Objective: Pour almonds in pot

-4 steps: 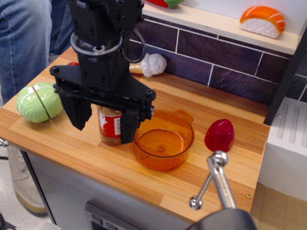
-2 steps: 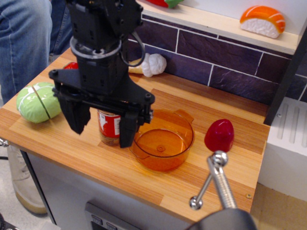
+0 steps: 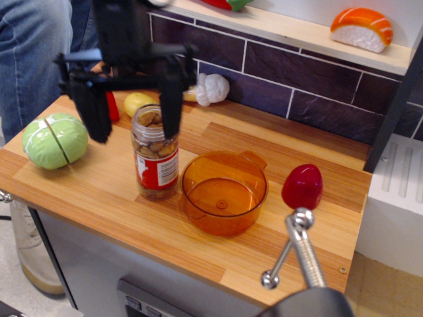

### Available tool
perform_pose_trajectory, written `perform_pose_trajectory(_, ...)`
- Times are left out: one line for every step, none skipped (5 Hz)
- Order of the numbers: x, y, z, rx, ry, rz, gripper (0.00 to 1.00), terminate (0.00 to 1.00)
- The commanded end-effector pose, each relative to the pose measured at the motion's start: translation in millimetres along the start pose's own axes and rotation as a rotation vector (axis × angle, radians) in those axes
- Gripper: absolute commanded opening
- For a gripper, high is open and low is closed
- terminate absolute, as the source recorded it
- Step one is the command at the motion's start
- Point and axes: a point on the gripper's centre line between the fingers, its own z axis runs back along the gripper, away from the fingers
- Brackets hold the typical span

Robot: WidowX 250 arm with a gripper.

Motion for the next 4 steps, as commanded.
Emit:
perform_pose_trajectory(43.0, 27.6, 38.2, -0.215, 0.073, 0.25, 1.0, 0.0)
perform_pose_trajectory(61.3, 42.0, 37.7, -0.239, 0.123, 0.389, 1.0, 0.0)
perform_pose_trajectory(77.3, 55.6, 24.3, -0.218, 0.213, 0.529, 1.0, 0.0)
perform_pose_trajectory(87.3, 58.1, 8.4, -0.193, 0.226, 0.592, 1.0, 0.0)
